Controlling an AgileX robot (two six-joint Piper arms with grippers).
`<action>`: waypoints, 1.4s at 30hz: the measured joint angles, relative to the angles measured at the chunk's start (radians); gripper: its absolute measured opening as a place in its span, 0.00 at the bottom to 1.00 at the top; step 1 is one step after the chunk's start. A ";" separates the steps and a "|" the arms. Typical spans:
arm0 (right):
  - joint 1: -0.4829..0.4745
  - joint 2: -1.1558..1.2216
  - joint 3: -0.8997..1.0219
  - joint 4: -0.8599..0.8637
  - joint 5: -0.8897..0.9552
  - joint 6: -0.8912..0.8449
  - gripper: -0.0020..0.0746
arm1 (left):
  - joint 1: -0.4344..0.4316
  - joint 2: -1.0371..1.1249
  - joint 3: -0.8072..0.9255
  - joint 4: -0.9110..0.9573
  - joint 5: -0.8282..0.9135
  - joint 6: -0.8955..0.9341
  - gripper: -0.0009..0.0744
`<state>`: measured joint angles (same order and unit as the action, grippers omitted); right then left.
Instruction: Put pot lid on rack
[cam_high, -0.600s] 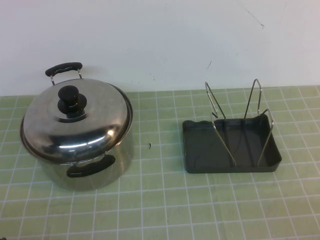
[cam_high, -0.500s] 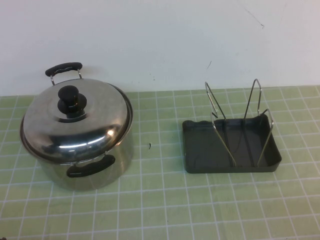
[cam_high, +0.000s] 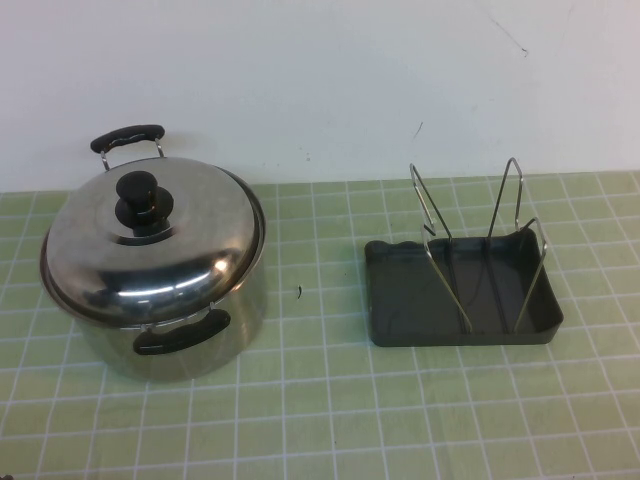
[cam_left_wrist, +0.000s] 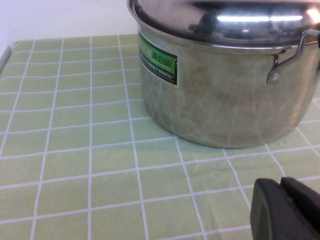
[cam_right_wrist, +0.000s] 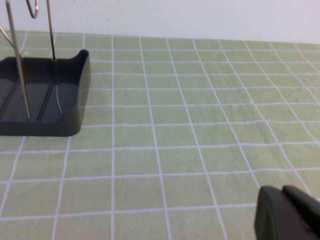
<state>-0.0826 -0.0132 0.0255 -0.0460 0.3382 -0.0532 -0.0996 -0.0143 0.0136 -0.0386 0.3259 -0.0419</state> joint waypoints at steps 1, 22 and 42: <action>0.000 0.000 0.000 0.000 0.000 0.000 0.02 | 0.000 0.000 0.000 0.000 0.000 0.000 0.01; 0.000 0.000 0.002 -0.005 -0.027 -0.021 0.02 | 0.000 0.000 0.000 0.000 -0.002 0.005 0.01; 0.000 0.000 0.004 -0.012 -1.154 0.110 0.02 | 0.000 0.000 0.007 0.005 -0.991 0.005 0.01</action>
<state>-0.0826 -0.0132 0.0292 -0.0582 -0.8154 0.0564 -0.0996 -0.0143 0.0201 -0.0341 -0.6652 -0.0374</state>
